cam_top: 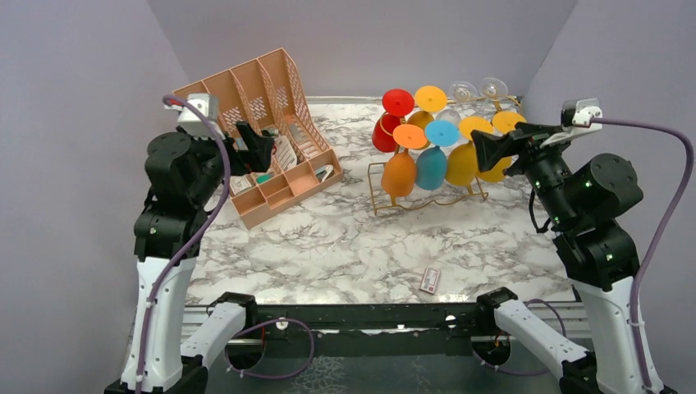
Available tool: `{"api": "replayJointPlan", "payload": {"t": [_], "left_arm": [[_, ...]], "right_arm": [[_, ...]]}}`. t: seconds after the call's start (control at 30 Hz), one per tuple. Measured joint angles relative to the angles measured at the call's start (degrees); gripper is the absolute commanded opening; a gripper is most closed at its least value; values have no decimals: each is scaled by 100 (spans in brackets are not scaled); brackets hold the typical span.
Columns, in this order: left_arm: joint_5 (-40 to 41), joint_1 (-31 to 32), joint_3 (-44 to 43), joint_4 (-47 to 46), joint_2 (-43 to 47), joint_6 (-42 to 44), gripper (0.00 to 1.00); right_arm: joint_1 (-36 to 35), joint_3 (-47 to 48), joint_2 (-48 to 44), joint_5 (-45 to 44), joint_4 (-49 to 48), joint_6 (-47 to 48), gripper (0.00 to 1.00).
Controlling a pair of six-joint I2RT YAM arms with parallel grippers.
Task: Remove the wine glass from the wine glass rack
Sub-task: Adjust the distractor at the center of the board.
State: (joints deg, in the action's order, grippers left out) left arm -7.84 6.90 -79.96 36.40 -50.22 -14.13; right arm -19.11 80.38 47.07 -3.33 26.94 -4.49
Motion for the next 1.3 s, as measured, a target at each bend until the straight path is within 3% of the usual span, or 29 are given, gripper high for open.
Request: {"api": "replayJointPlan", "payload": {"t": [0.17, 0.4, 0.57, 0.73, 0.9, 1.3], "left_arm": [[-385, 511, 699, -175, -254, -142, 99], [-627, 2004, 1504, -533, -1266, -380, 99], [-581, 2841, 1989, -916, -2127, -658, 99], [-155, 3235, 2415, -1252, -2802, -1067, 99], [365, 3204, 2662, -1539, -3239, -1436, 99], [1515, 1513, 3056, -1963, -3517, -1858, 99]], "right_arm": [[166, -599, -584, 566, 332, -323, 99], [345, -1523, -1582, 1438, 841, -817, 99], [420, -1727, -2039, 1690, 1300, -1008, 100], [459, -1779, -2234, 1818, 1683, -1104, 99], [461, -1845, -2280, 1878, 1971, -1176, 99], [498, -1891, -2291, 1871, 2420, -1204, 100]]}}
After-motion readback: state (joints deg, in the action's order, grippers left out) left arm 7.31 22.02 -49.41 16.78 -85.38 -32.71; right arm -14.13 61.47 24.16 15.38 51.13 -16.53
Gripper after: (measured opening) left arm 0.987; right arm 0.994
